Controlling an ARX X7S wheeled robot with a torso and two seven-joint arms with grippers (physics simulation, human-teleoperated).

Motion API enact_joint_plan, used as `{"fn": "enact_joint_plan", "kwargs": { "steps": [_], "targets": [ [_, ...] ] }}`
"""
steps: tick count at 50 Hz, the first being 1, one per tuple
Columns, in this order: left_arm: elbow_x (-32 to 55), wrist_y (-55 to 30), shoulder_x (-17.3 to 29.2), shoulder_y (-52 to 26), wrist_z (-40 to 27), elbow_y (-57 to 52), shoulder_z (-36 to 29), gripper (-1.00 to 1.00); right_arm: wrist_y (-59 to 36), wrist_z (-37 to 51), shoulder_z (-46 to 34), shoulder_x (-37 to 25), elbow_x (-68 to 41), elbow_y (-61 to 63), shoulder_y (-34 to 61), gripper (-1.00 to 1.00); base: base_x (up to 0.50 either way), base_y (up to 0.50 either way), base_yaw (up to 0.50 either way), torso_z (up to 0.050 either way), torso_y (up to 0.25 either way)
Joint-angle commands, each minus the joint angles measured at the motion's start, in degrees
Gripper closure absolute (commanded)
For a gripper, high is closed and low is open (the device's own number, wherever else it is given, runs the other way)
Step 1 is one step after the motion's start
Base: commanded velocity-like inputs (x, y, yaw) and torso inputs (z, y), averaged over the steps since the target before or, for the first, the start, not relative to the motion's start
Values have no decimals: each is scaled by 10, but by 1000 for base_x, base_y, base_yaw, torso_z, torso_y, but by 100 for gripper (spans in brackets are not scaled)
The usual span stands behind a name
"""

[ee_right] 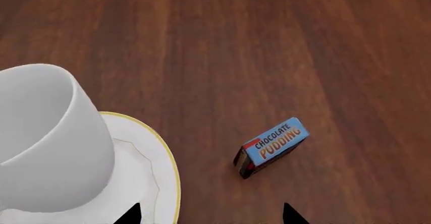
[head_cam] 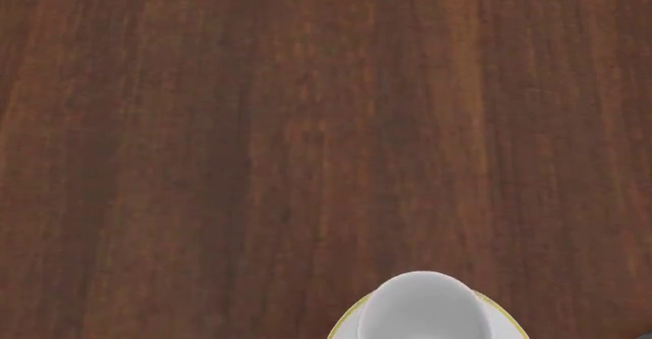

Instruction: Put the white mug on the plate.

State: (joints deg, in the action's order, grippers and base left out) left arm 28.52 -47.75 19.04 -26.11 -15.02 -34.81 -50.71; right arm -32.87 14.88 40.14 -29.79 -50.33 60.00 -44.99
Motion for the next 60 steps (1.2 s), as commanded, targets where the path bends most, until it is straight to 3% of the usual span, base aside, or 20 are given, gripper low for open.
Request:
{"fn": "enact_joint_plan", "kwargs": {
  "steps": [1, 49, 50, 60],
  "targets": [
    [2, 13, 3, 11, -2, 7, -2, 100, -2, -1, -3, 2, -2, 0, 0, -100, 0, 0, 0, 0, 0],
    [10, 41, 9, 30, 7, 36, -9, 100, -14, -39, 7, 35, -1, 0, 0, -100, 0, 0, 0, 0, 0],
    [13, 37, 8, 29, 5, 35, -6, -100, -13, -40, 7, 35, -1, 0, 0, -100, 0, -3, -3, 0, 0],
    [10, 48, 13, 33, 8, 35, -11, -100, -15, -50, 7, 42, 2, 0, 0, -100, 0, 0, 0, 0, 0]
  ]
}}
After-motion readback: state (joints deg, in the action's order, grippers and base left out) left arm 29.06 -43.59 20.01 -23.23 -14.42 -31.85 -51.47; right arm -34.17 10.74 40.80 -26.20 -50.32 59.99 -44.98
